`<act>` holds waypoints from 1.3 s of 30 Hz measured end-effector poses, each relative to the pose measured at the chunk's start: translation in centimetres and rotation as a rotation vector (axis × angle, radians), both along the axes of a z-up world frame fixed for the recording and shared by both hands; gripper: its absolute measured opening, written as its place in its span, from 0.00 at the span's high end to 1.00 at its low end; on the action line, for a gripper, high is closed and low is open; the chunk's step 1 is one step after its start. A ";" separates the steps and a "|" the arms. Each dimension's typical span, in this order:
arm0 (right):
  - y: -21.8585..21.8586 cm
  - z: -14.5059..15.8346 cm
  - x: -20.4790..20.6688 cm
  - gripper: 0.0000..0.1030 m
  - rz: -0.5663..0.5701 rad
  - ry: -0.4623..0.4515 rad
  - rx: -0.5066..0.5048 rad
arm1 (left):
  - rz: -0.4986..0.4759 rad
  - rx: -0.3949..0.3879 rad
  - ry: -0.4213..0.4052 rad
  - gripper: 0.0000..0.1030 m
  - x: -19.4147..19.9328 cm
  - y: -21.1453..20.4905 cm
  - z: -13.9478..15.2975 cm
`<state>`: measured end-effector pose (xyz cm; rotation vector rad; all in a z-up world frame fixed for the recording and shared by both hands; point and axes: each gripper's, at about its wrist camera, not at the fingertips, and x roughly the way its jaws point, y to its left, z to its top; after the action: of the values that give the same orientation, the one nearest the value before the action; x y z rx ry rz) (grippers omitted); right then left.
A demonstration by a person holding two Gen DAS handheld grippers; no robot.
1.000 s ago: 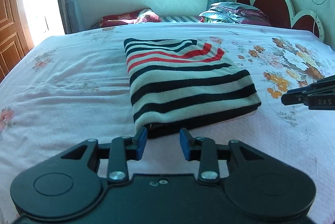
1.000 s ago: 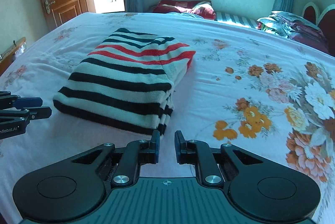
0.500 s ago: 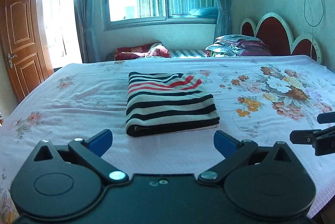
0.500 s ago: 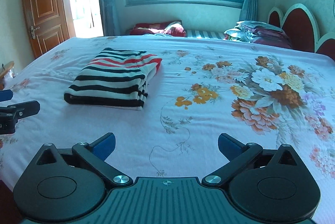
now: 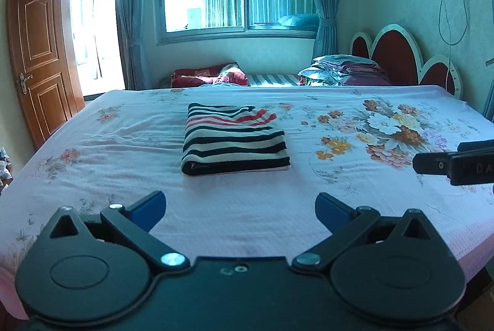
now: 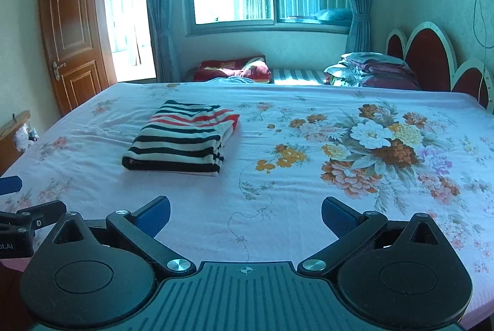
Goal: Fold small clothes
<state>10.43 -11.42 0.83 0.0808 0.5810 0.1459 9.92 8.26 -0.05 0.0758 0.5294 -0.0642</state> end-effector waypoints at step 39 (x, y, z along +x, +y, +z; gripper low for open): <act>-1.0 1.1 -4.6 0.00 -0.001 -0.040 0.008 | -0.007 -0.016 -0.074 0.00 -2.4 -0.5 2.3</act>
<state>5.86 -12.44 1.94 0.0860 0.5404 0.1490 7.57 7.75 2.28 0.0640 0.4550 -0.0721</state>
